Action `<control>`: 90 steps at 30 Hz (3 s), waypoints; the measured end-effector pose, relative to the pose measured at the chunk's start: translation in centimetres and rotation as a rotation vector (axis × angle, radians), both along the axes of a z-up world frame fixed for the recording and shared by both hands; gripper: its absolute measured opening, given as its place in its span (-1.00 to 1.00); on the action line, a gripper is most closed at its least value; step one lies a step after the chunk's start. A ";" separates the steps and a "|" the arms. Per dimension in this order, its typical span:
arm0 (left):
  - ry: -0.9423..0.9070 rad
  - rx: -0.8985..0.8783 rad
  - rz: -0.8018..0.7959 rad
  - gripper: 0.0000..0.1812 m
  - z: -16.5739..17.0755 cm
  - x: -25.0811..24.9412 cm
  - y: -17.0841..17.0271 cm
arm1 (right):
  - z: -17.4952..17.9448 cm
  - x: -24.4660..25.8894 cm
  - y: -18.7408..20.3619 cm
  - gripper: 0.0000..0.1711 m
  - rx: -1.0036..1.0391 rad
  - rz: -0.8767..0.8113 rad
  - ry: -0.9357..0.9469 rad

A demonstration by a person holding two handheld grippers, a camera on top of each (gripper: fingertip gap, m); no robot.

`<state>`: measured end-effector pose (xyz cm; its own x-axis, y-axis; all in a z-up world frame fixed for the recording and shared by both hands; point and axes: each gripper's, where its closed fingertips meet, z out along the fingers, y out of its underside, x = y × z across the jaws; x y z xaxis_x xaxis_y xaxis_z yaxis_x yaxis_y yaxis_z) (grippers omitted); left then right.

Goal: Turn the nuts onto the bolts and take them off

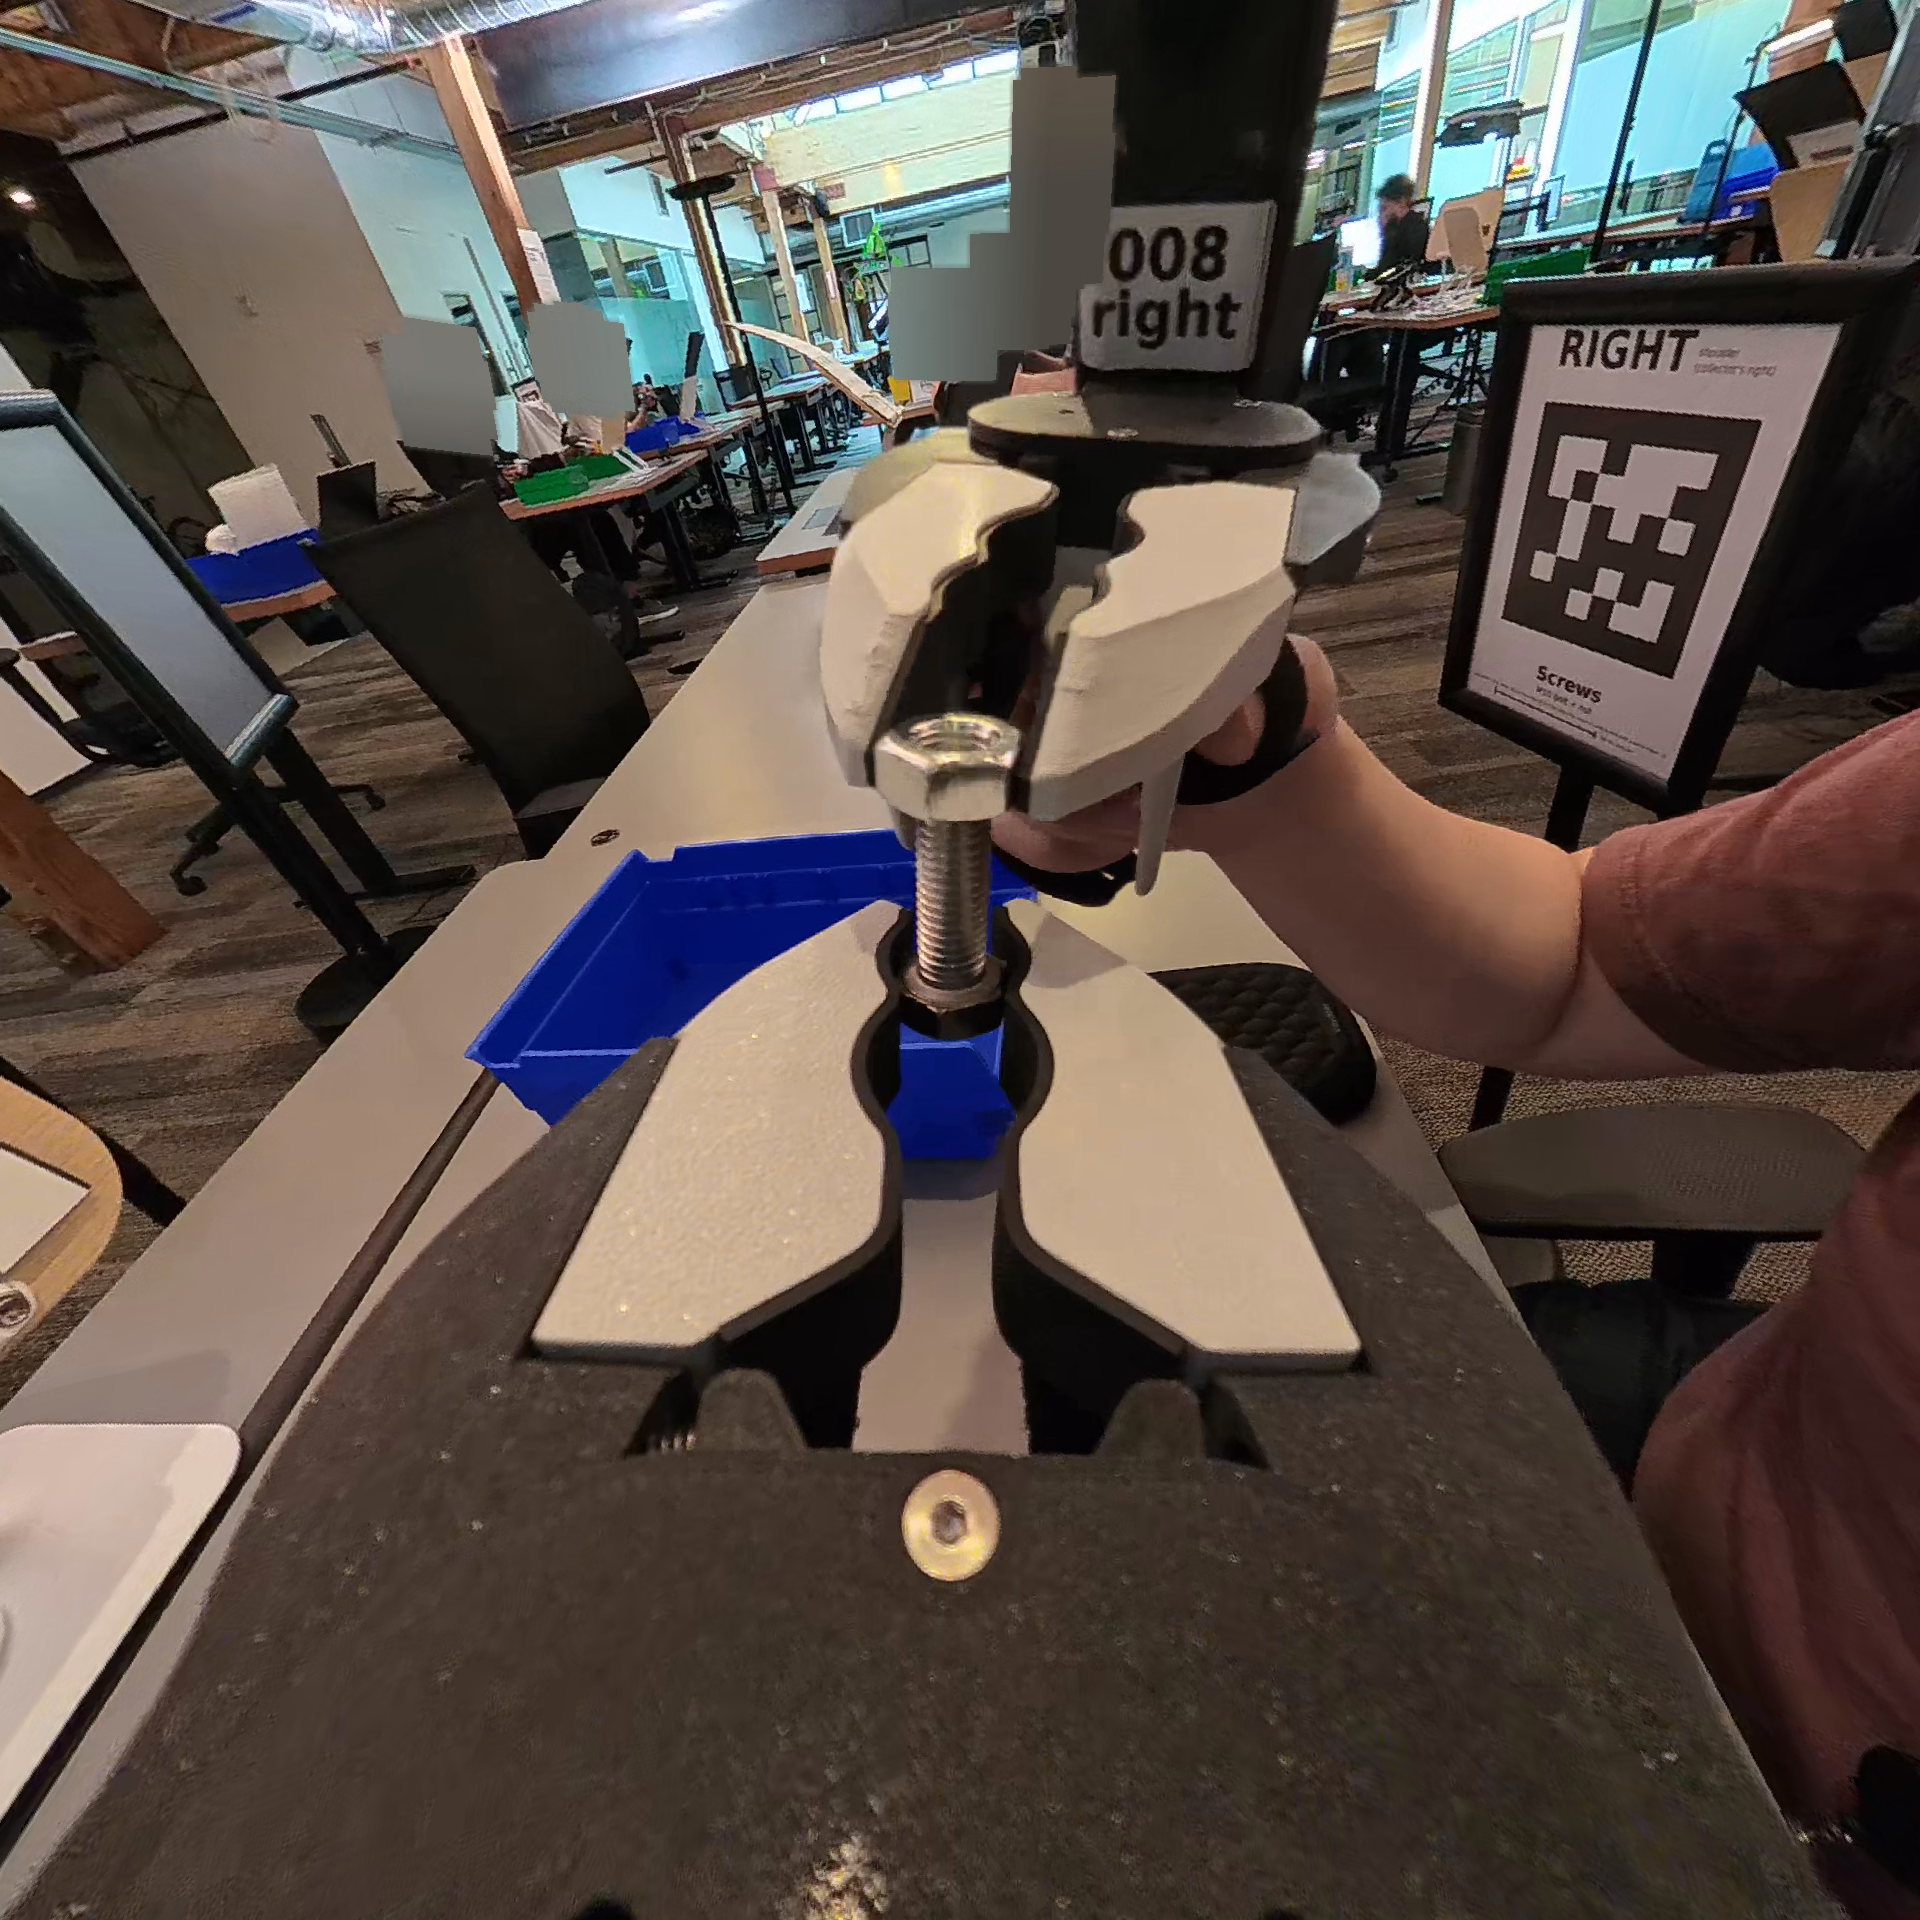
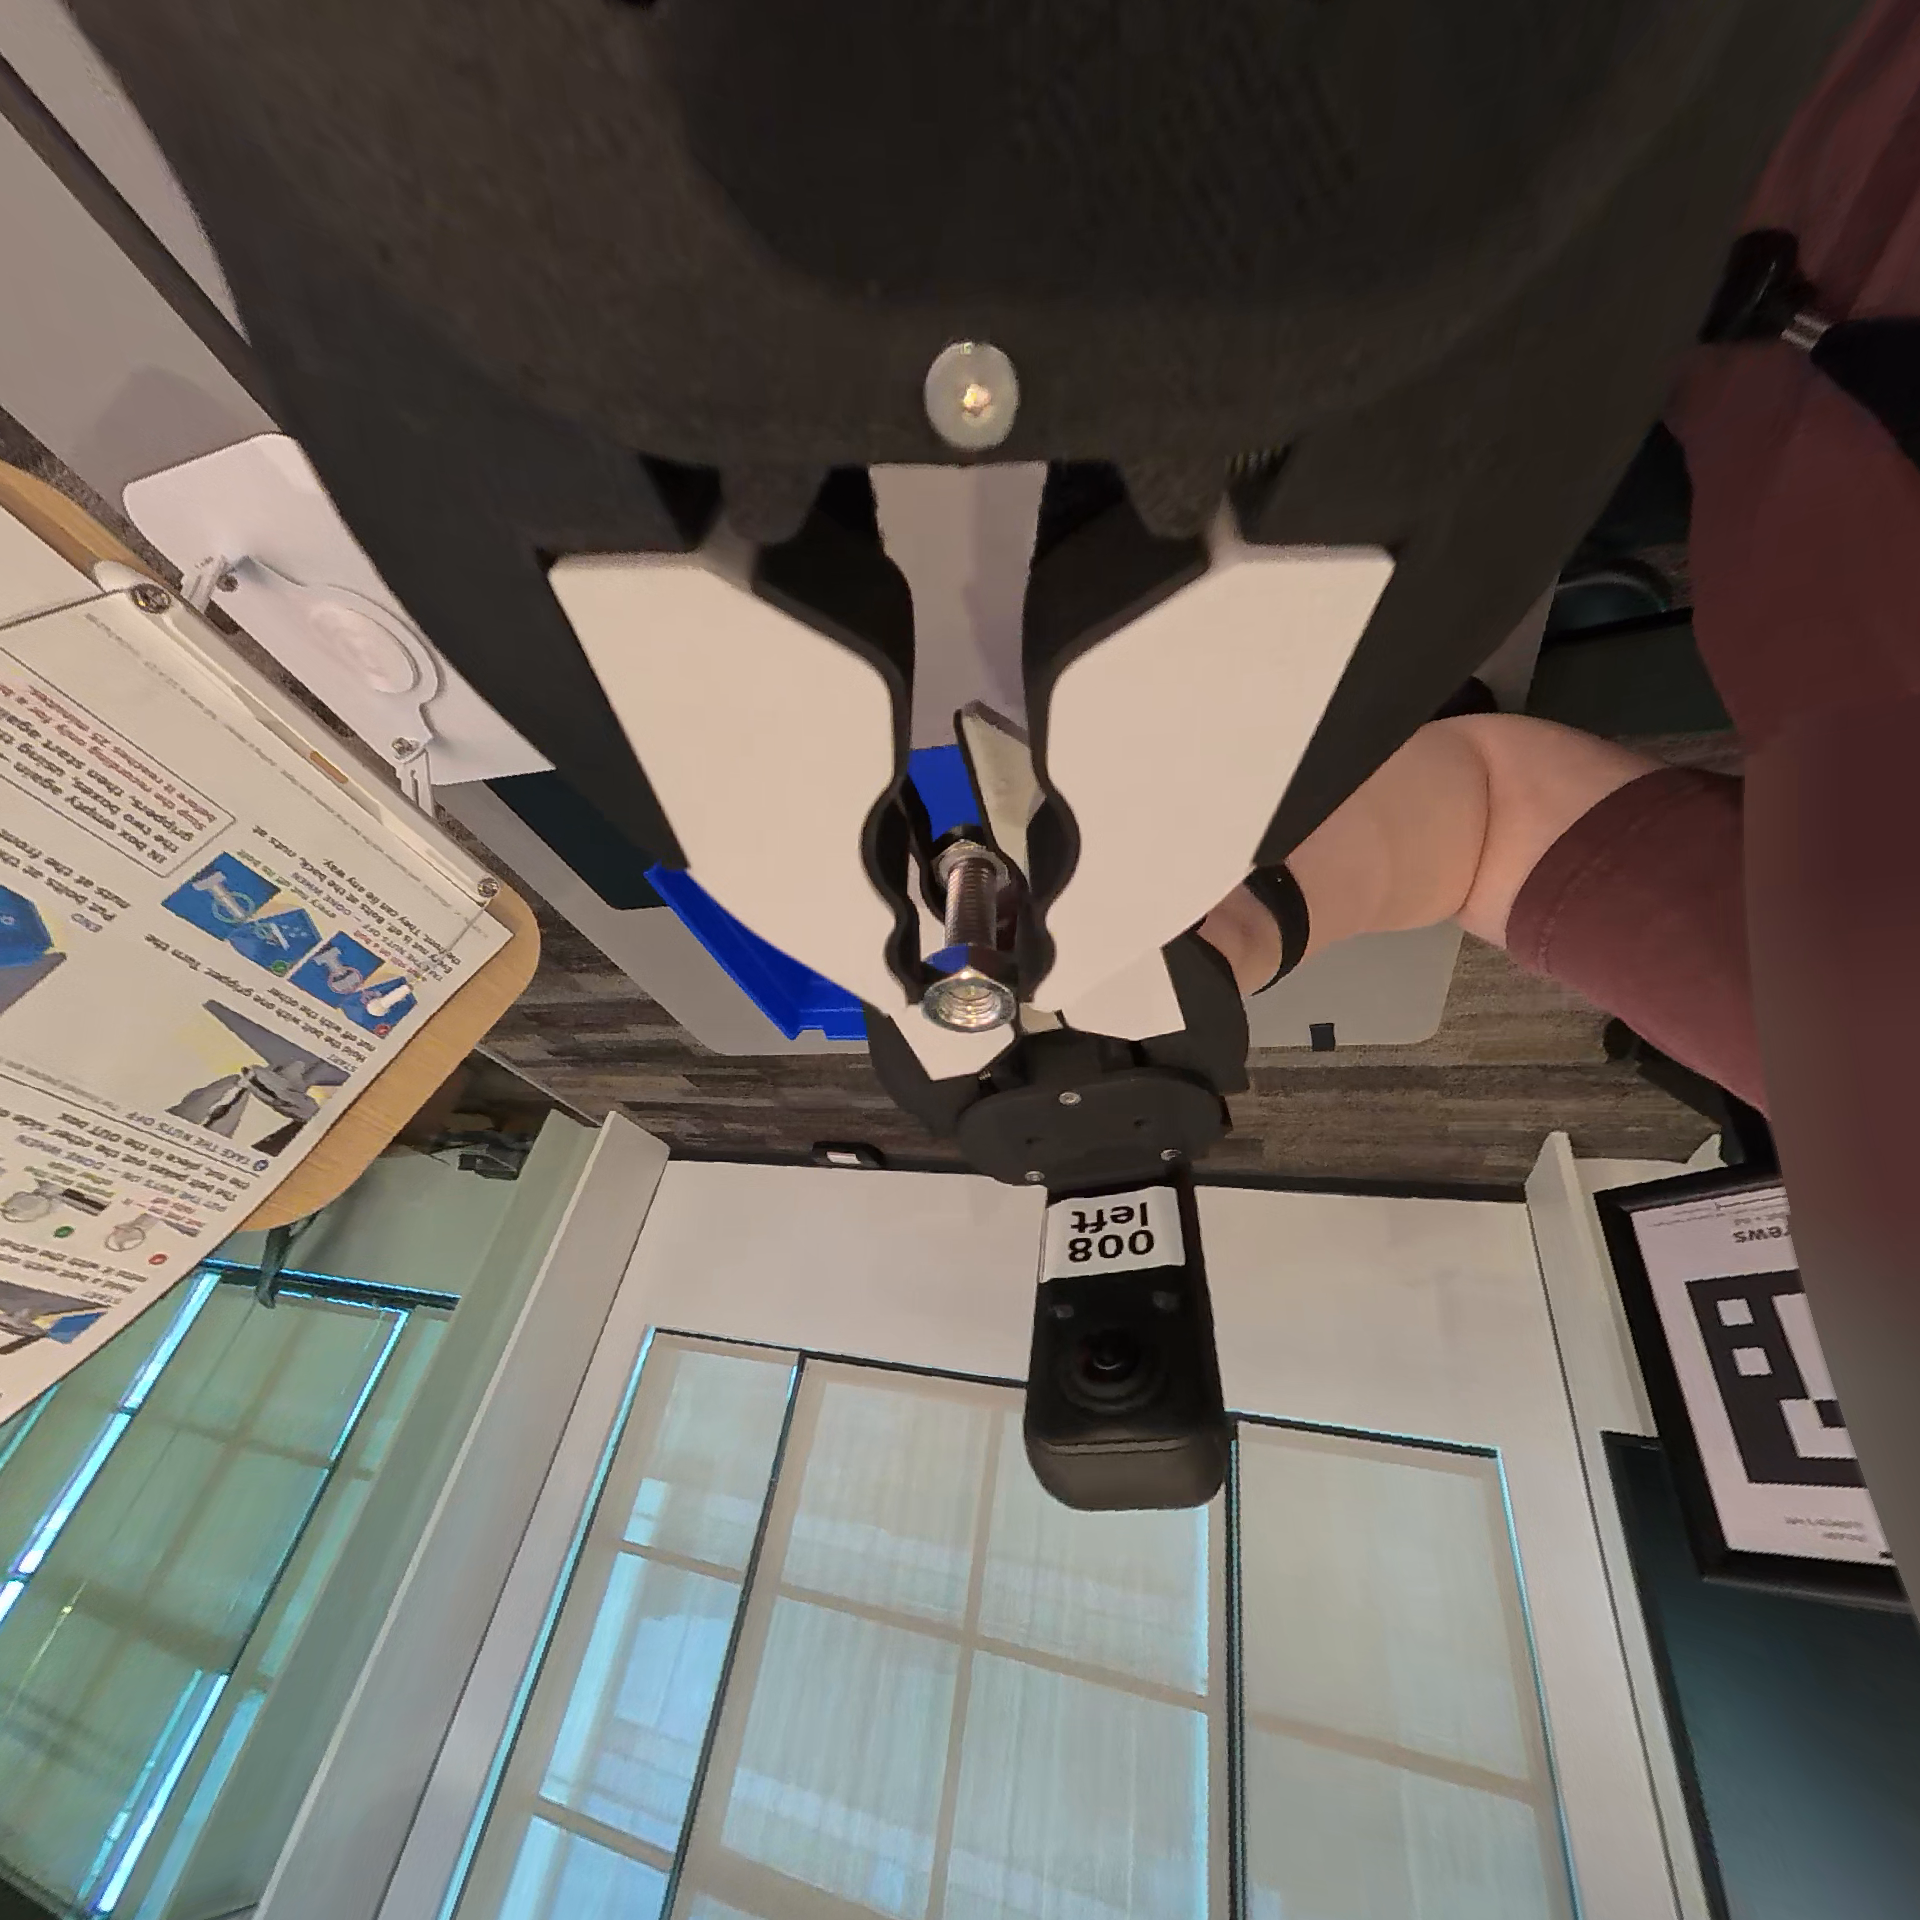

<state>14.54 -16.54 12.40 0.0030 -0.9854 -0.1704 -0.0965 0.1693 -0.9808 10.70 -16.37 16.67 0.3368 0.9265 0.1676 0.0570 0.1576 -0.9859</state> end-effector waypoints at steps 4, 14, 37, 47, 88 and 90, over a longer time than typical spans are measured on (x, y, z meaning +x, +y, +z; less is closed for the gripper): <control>-0.008 0.003 0.062 -0.85 0.1 0.1 0.7 | 0.1 0.1 0.6 -0.80 -0.036 -0.053 0.046; 0.024 0.032 0.296 -0.85 -0.4 -0.3 3.6 | -0.4 0.4 2.8 -0.80 -0.125 -0.303 0.149; -0.006 -0.087 -0.168 -0.85 0.3 0.3 -3.0 | 0.1 0.1 -2.1 -0.67 -0.154 0.317 0.014; -0.003 -0.087 -0.095 -0.85 0.2 0.3 -1.8 | 0.1 0.0 -1.2 -0.80 -0.155 0.211 0.034; 0.006 -0.080 -0.071 -0.85 0.5 0.3 -2.2 | 0.3 -0.1 -1.6 -0.79 -0.166 0.251 0.107; 0.013 -0.066 0.002 -0.85 0.3 0.3 -1.0 | 0.1 -0.1 -0.6 -0.79 -0.163 0.150 0.105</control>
<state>14.80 -17.58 12.65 0.0027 -0.9945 -0.1047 -0.1099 0.1038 -0.9885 10.59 -17.01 16.77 0.2006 0.9795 -0.0172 -0.0590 -0.0054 -0.9982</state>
